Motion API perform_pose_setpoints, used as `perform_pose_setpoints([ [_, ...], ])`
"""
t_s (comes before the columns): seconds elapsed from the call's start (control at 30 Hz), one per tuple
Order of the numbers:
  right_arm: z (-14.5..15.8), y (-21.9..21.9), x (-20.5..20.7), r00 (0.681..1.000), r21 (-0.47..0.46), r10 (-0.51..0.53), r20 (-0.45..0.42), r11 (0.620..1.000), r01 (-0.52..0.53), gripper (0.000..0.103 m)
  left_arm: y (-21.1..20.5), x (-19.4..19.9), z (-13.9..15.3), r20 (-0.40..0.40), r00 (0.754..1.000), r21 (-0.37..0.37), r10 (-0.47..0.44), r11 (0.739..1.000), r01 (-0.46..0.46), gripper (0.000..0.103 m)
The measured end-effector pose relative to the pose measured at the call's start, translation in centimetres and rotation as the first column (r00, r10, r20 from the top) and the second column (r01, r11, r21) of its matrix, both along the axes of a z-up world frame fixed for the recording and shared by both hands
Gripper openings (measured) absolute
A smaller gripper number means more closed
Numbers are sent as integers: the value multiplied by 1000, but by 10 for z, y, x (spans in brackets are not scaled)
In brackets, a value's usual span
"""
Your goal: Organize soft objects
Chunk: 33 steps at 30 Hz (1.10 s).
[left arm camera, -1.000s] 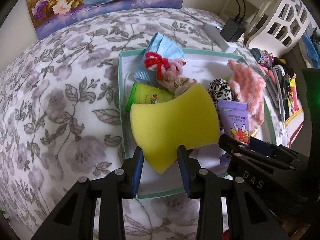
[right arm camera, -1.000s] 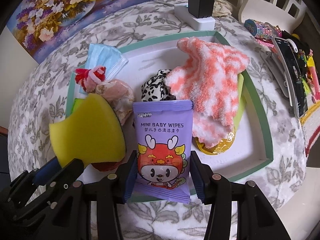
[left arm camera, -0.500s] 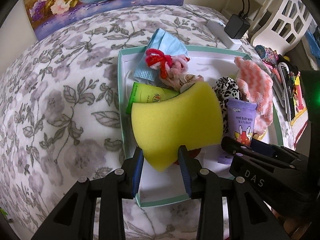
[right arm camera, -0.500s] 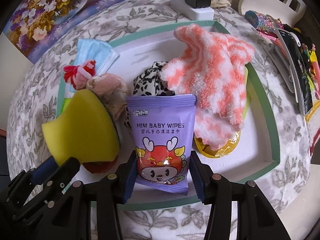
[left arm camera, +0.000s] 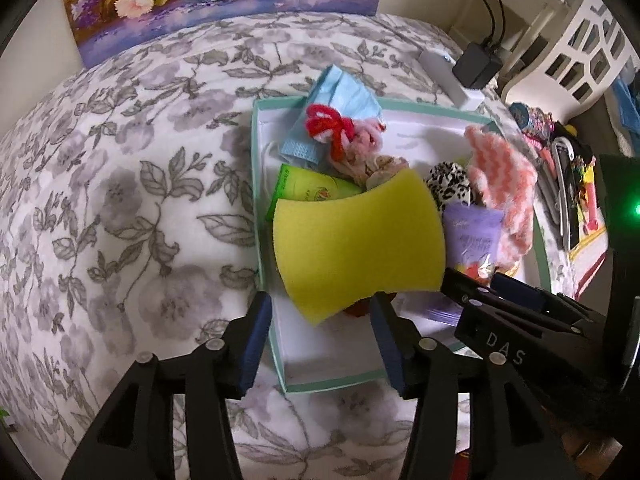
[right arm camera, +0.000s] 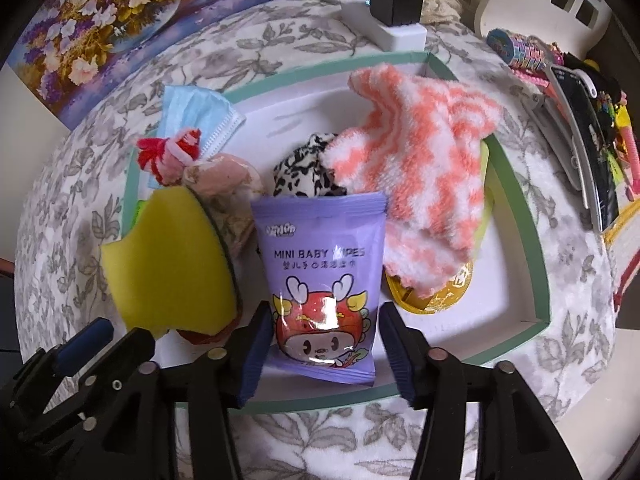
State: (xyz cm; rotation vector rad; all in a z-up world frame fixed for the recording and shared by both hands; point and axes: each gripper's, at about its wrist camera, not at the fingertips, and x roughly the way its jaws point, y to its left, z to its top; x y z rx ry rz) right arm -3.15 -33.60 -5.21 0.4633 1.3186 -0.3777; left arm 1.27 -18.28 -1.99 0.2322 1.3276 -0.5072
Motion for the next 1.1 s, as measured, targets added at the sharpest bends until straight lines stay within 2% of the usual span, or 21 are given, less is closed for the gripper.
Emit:
perform_pose_setpoints([
  [0.27,14,1,-3,1000,-30,3,22,1000,-2,66,20,6,13,25,996,0,81,997,-81,57],
  [0.37,21,0,-7,1000,-40,-3,29,999,4,66,32,12,18,44,990,1,136,991,-136,62],
  [0.57,38,6,-9,997,-55,1,81,998,4,66,52,22,20,70,973,15,221,975,-222,64],
  [0.67,43,12,-9,995,-60,22,94,998,-17,66,57,23,19,76,968,37,240,969,-244,77],
  [0.73,43,17,-7,995,-64,37,93,997,-31,71,60,24,17,82,965,57,251,965,-256,77],
  [0.77,42,19,-6,995,-67,44,92,997,-38,78,61,24,17,90,962,66,257,963,-263,78],
  [0.8,42,21,-5,994,-74,53,92,996,-46,80,62,24,17,95,961,73,260,961,-267,80],
  [0.87,42,23,-3,994,-80,67,91,995,-60,80,65,25,15,107,957,92,269,956,-279,89],
  [0.93,41,27,-1,992,-86,86,88,993,-78,82,69,26,13,110,953,103,283,950,-294,91],
  [1.0,41,30,0,992,-90,97,85,992,-90,95,73,26,12,109,948,103,298,946,-309,91],
  [1.07,40,34,1,990,-99,112,85,990,-104,103,76,28,11,111,944,104,312,941,-323,92],
  [1.1,40,35,1,989,-102,119,87,989,-110,103,77,28,11,112,942,105,317,939,-328,96],
])
